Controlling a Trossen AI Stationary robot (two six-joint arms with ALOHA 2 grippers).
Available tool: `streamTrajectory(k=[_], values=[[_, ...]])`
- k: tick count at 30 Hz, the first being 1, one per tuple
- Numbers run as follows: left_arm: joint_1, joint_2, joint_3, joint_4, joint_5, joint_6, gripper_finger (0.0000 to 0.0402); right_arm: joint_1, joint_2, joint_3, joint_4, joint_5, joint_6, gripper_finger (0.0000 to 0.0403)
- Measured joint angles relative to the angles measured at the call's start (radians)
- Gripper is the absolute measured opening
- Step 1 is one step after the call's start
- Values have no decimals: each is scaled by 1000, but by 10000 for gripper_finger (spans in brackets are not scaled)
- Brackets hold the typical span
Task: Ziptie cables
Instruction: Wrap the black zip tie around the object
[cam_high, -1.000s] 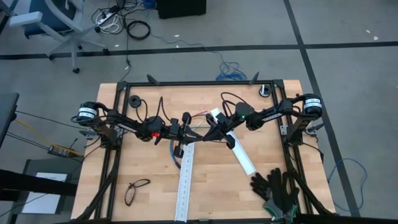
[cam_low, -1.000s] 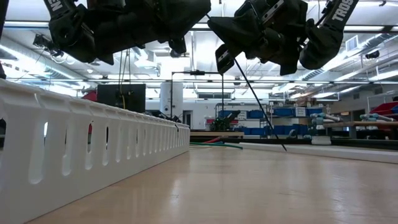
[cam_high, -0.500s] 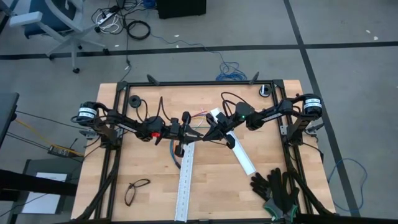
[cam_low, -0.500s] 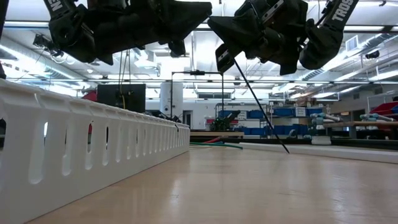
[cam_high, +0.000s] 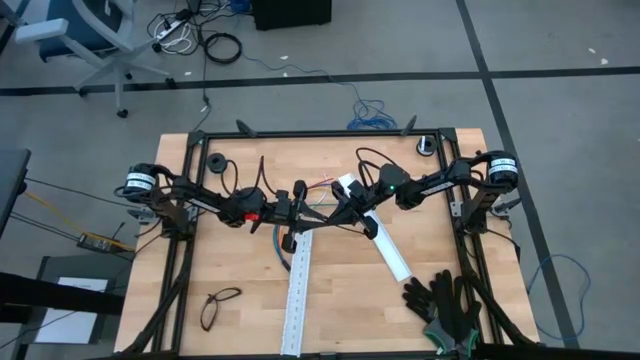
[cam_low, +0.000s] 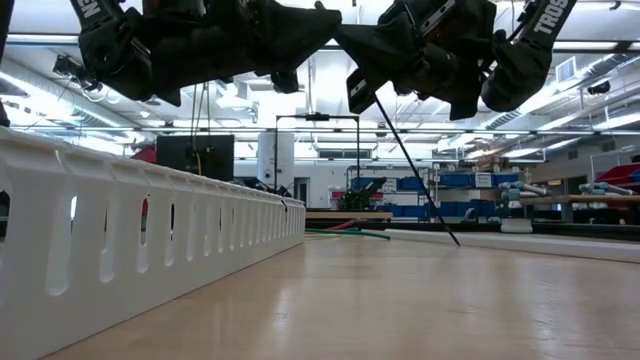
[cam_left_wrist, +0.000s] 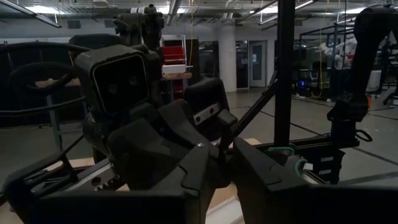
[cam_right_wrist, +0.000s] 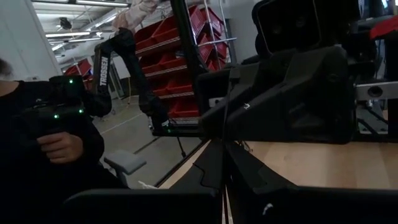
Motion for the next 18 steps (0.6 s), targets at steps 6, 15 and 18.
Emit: streamTrajectory(k=[6, 15, 18], values=[[0, 0, 0, 0, 0, 0, 46, 0, 0, 0, 0, 2, 1, 0], [0, 0, 0, 22, 0, 0, 46, 0, 0, 0, -24, -18, 27, 0], [0, 0, 0, 21, 0, 8, 46, 1, 0, 0, -24, -21, 27, 0]])
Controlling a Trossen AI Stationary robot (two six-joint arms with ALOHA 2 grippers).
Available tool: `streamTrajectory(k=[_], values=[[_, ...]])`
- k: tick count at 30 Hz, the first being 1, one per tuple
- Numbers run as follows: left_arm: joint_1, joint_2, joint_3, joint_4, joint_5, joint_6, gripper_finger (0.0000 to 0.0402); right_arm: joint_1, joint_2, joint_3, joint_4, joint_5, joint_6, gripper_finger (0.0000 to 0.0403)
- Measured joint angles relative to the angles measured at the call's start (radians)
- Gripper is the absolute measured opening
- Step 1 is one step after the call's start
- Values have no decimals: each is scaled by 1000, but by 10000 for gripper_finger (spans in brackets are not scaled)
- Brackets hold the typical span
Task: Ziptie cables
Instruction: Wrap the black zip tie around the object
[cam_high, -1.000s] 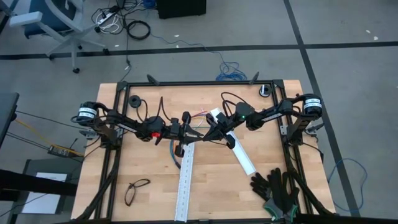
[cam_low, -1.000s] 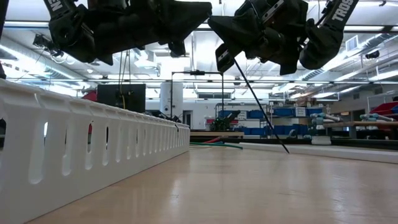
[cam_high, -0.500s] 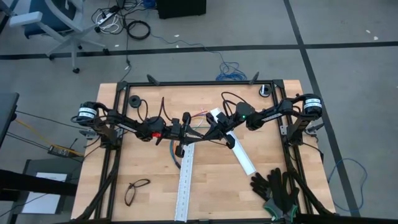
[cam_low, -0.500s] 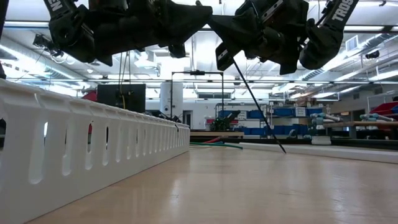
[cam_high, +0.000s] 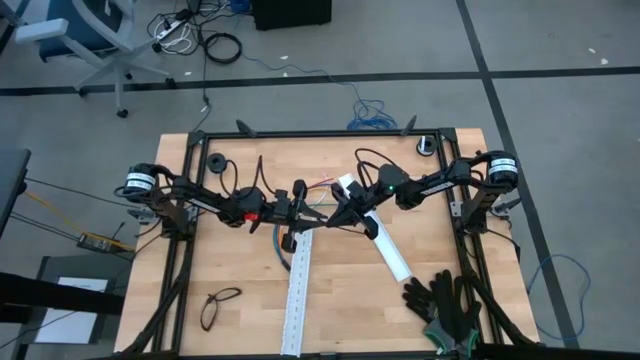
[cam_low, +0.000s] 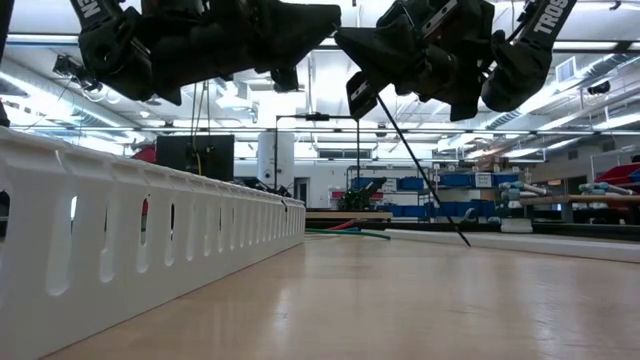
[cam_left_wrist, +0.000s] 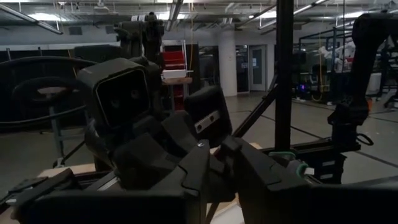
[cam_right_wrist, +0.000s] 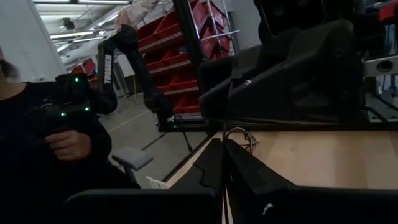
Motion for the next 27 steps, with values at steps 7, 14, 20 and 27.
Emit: streamTrajectory(k=[7, 14, 20, 27], values=[[0, 0, 0, -6, 61, 12, 46, 0, 0, 0, 0, -3, 0, 0], [0, 0, 0, -6, 69, 19, 23, 0, 0, 0, -2, -26, 19, 0], [0, 0, 0, -19, 72, 43, 2, 1, 0, 0, -2, -27, 25, 0], [0, 0, 0, -20, 99, 45, 0, 2, 0, 0, -2, -26, 26, 0]])
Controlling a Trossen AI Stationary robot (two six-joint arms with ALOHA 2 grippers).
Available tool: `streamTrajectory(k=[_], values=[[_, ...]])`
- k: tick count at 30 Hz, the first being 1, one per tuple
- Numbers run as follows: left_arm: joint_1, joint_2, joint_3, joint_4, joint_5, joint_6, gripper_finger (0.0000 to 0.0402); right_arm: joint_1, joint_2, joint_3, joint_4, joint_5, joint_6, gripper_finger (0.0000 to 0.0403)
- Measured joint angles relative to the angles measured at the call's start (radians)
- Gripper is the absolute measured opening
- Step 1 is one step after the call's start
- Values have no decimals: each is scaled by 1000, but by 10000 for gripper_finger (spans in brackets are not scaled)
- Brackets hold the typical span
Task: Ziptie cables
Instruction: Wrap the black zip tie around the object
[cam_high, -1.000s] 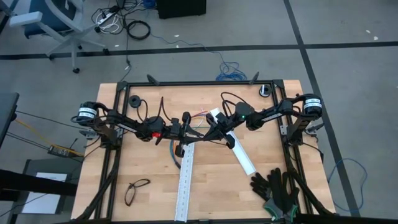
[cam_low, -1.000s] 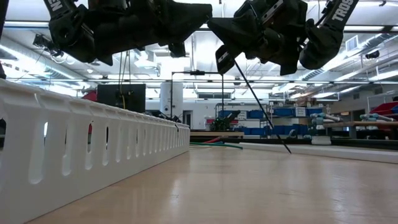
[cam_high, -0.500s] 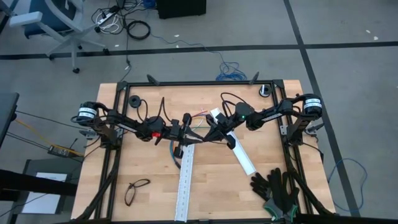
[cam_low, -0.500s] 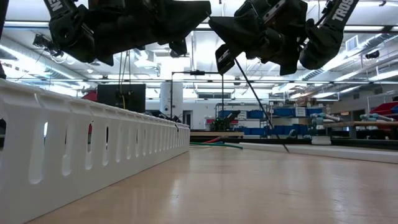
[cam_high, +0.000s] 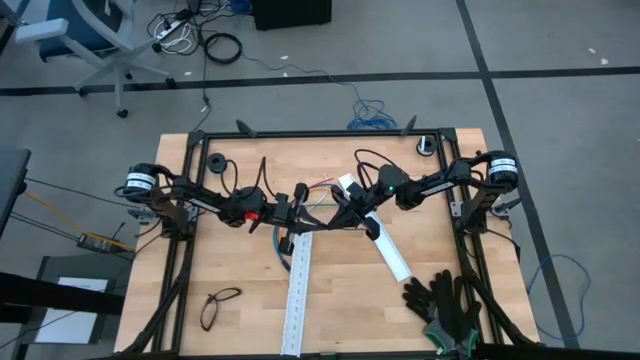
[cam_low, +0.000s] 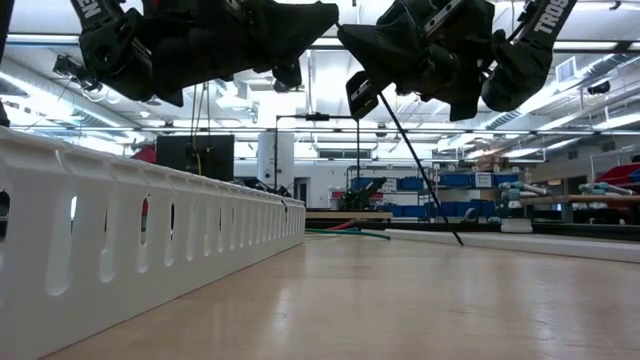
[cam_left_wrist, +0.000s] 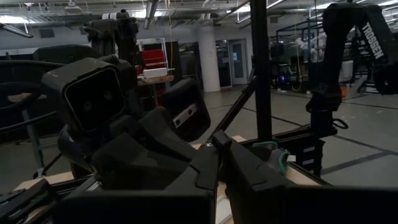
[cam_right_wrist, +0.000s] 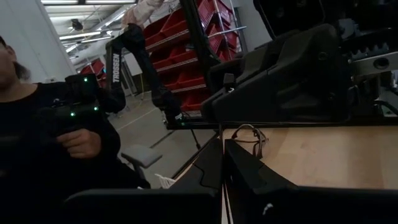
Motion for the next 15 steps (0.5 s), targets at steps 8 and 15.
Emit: streamTrajectory(k=[8, 15], values=[[0, 0, 0, 0, -12, 0, 0, 14, 0, 0, -1, 63, 40, 3], [0, 0, 0, -17, -34, -7, 0, -1, 0, 0, -44, 77, 52, 38]])
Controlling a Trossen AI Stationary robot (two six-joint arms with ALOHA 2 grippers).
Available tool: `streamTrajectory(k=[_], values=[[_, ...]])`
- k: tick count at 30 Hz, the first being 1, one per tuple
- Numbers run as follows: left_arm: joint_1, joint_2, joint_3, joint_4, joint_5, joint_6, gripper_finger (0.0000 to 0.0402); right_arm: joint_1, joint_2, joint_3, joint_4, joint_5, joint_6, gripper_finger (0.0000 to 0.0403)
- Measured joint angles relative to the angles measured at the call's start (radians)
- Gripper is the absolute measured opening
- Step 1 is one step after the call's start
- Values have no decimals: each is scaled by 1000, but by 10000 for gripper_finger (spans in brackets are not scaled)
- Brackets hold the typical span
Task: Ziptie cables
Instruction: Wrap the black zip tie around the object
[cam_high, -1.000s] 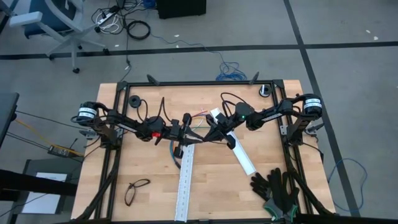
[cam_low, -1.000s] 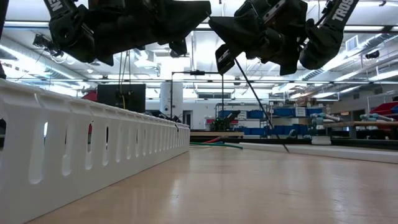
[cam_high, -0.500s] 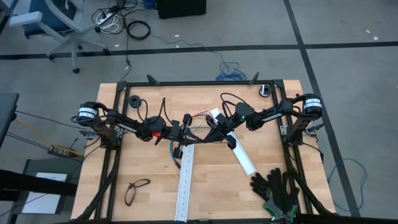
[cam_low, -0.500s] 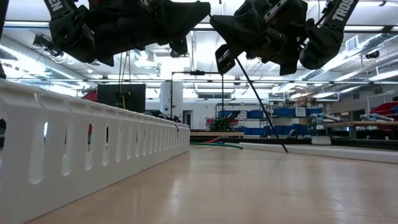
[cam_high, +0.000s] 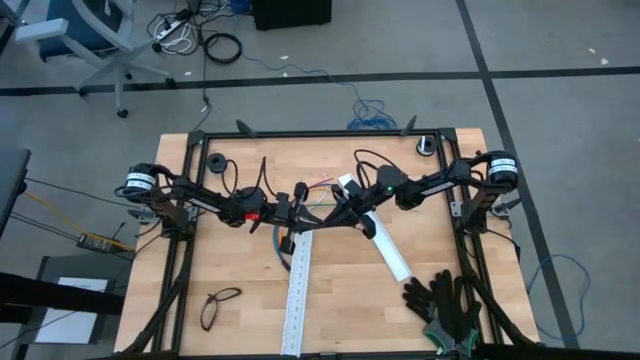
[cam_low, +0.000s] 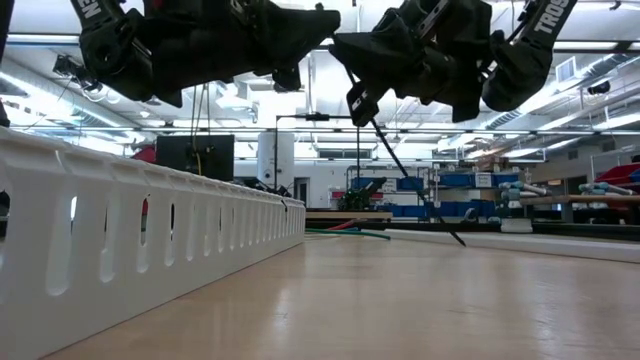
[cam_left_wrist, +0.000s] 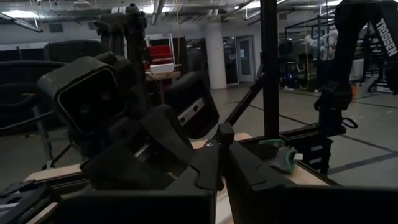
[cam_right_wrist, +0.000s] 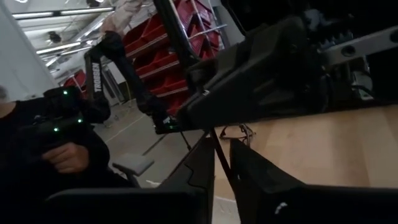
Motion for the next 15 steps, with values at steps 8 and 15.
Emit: streamTrajectory(k=[8, 15], values=[[0, 0, 0, -41, -24, -1, 0, -4, 0, 0, -13, 0, 0, 64], [0, 0, -4, -48, -68, 1, 0, -20, 0, 0, -13, -25, 1, 61]])
